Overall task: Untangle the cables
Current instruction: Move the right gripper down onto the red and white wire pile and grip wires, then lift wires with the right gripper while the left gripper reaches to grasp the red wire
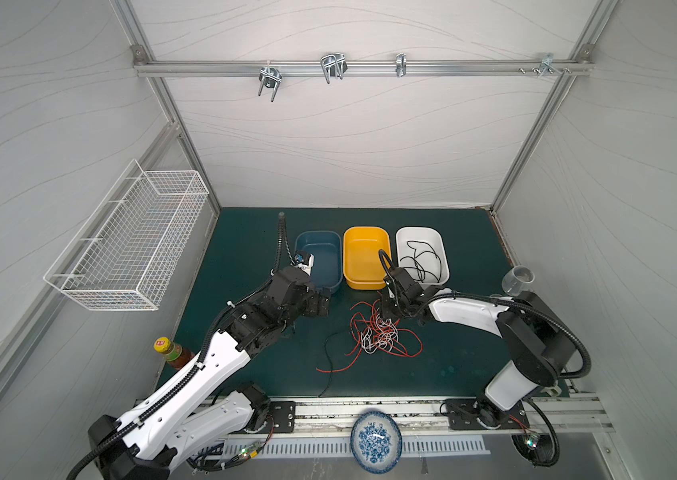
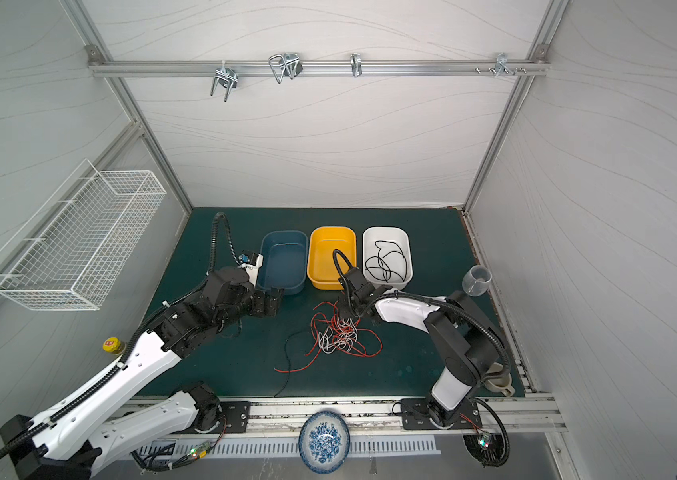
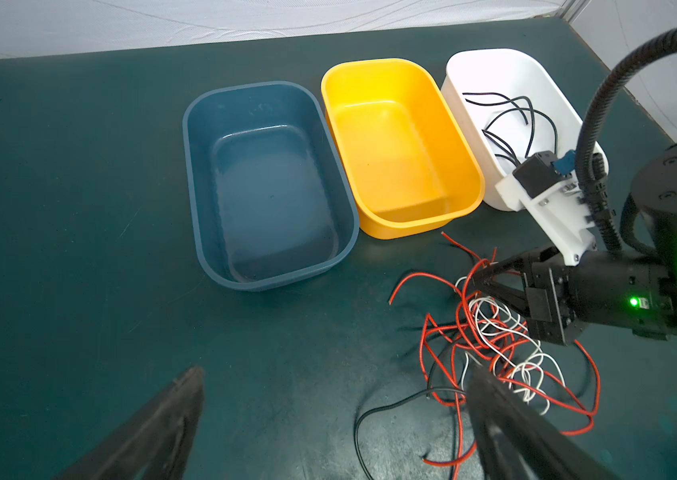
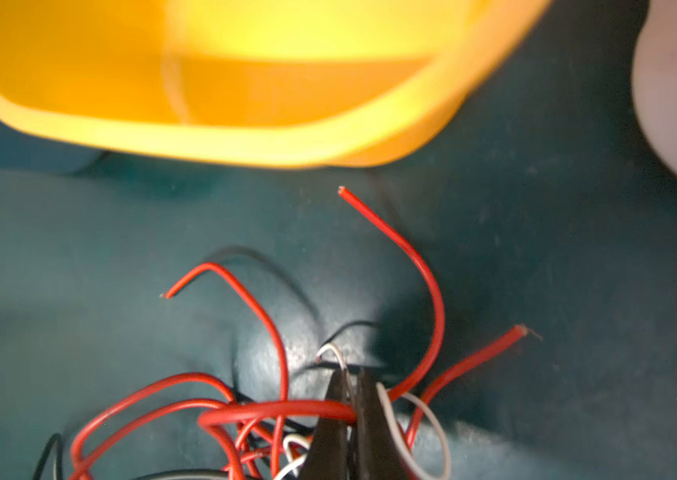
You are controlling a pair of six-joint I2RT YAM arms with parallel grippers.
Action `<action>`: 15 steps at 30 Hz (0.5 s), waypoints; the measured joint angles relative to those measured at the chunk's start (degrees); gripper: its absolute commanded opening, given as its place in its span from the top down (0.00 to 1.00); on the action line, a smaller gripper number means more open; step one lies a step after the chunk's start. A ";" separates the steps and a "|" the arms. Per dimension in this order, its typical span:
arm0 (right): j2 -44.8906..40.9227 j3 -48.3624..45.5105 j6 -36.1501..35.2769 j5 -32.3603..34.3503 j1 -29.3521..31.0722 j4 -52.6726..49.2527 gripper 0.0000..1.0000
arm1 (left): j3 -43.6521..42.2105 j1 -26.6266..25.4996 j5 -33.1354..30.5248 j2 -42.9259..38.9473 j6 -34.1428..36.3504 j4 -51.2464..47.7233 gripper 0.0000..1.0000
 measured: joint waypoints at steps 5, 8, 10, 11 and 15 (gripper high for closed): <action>-1.46 2.99 -2.12 -0.96 0.15 0.20 1.00 | 0.00 0.00 0.00 -0.02 0.00 0.00 0.01; -6.27 3.56 -3.48 -1.25 0.83 0.35 1.00 | 0.00 0.00 0.15 -0.02 0.00 0.00 0.01; -10.82 4.00 -4.02 -1.51 1.31 0.44 1.00 | 0.00 0.00 0.59 -0.02 0.04 0.02 0.01; -12.96 4.39 -4.22 -1.88 1.36 0.61 1.00 | 0.00 0.00 0.96 -0.02 0.07 0.00 0.01; -18.45 7.34 -5.51 -5.51 1.46 1.25 1.00 | 0.00 0.04 3.52 0.00 0.33 0.02 0.01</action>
